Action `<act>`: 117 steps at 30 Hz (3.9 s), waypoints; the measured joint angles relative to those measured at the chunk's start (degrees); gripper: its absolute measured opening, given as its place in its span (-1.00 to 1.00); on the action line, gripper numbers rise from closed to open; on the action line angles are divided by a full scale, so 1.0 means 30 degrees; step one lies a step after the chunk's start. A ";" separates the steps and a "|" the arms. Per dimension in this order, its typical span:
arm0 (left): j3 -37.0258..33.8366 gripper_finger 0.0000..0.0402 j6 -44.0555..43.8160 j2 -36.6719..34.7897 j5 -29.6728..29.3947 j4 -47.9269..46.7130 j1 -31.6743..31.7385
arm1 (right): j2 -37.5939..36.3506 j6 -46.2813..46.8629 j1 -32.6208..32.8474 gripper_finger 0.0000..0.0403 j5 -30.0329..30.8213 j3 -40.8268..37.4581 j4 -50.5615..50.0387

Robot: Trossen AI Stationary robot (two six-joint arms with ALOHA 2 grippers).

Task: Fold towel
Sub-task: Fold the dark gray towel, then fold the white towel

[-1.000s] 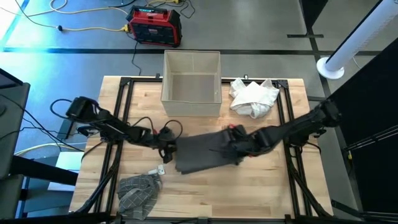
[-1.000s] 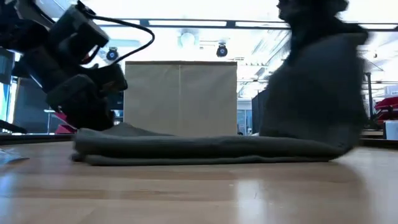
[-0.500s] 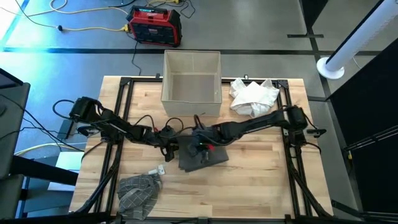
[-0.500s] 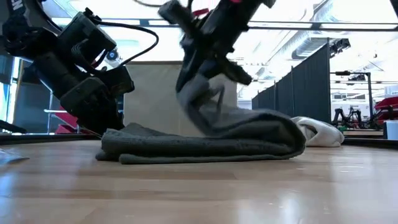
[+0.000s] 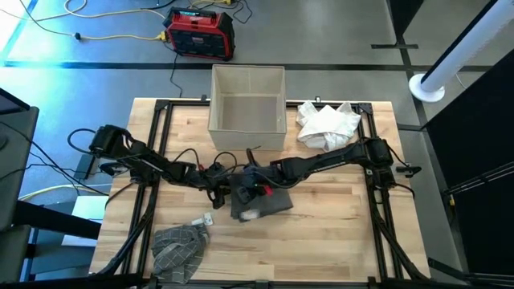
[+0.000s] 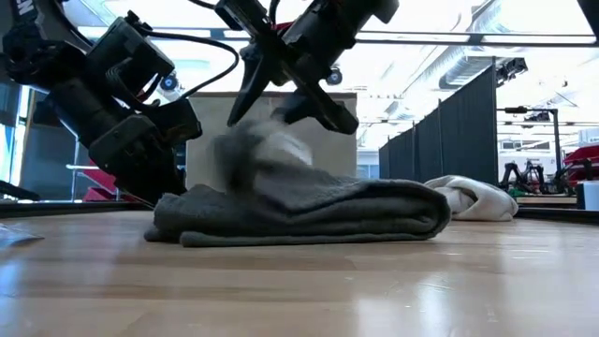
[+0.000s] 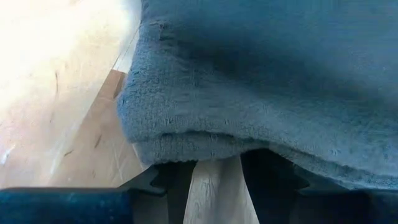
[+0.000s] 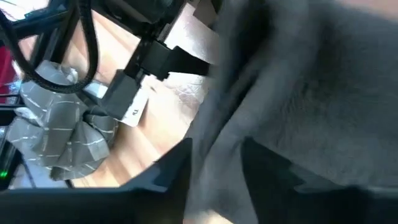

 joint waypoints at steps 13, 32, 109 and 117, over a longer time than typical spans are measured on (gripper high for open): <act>-0.0058 -0.35 -0.0051 -0.7638 0.0563 -0.9662 -0.0833 | -0.3747 -0.0714 0.1367 -0.13 0.2593 0.0000 -0.6539; -0.0015 -0.93 0.2149 -0.6196 0.0367 -0.2821 0.1701 | -0.0327 -0.1611 0.2703 -0.99 0.2827 -0.0073 -0.9257; 0.0000 -1.00 -0.0027 -1.8907 0.0840 -1.7687 -0.1501 | -0.4632 2.2365 1.8096 -1.00 -0.2783 -0.7196 -0.6534; 0.0000 -1.00 -0.0022 -1.8907 0.0847 -1.5718 -0.1501 | -0.7182 2.0654 1.6298 -1.00 0.3155 -0.4247 -1.1975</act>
